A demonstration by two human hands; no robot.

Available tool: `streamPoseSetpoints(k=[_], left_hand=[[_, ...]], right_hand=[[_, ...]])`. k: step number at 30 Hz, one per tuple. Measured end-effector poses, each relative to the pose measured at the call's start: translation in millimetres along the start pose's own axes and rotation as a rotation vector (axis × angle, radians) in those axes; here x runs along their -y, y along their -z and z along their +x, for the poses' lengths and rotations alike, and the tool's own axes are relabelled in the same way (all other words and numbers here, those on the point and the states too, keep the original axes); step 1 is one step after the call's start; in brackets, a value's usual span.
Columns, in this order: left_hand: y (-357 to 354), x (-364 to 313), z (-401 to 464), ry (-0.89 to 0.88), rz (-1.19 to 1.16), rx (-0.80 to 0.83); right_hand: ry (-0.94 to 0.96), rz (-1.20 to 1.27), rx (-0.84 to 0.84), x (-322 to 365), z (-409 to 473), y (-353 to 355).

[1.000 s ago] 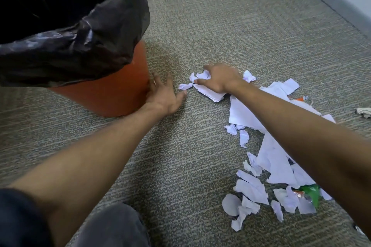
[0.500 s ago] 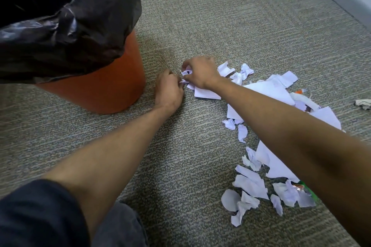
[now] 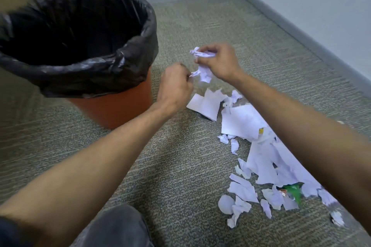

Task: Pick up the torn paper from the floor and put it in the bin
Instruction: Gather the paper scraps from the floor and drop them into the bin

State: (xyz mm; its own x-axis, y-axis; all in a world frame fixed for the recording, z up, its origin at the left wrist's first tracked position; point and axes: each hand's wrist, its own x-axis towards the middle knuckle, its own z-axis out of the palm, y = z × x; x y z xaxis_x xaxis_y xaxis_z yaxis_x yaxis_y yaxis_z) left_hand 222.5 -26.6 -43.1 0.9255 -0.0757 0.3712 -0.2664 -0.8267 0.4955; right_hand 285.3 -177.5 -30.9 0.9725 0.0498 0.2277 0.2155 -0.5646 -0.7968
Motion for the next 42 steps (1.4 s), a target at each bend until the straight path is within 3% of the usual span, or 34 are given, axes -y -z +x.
streamPoseSetpoints(k=[4, 9, 14, 20, 23, 28, 31, 37, 42], left_hand=[[66, -35, 1, -0.148, 0.017, -0.150], [157, -39, 11, -0.162, 0.068, -0.323], [205, 12, 14, 0.017, 0.118, -0.306], [209, 48, -2, 0.276, 0.119, -0.158], [195, 40, -10, 0.177, 0.166, -0.258], [154, 8, -33, -0.253, 0.187, -0.347], [110, -2, -46, -0.363, 0.159, -0.260], [10, 4, -62, -0.223, 0.156, 0.148], [-53, 16, -66, -0.130, 0.255, 0.430]], right_hand=[[0.102, 0.145, -0.041, 63, 2, 31], [0.237, 0.275, -0.027, 146, 11, 38], [0.279, 0.208, 0.060, 199, 17, -4], [0.243, 0.111, 0.261, 199, 2, -56], [0.231, 0.183, 0.226, 184, -4, -47], [0.272, 0.077, 0.122, 126, -22, -5], [0.219, -0.192, 0.145, 78, -52, 24], [0.007, -0.666, 0.376, -34, -108, 56], [-0.046, -0.928, 0.572, -77, -130, 46]])
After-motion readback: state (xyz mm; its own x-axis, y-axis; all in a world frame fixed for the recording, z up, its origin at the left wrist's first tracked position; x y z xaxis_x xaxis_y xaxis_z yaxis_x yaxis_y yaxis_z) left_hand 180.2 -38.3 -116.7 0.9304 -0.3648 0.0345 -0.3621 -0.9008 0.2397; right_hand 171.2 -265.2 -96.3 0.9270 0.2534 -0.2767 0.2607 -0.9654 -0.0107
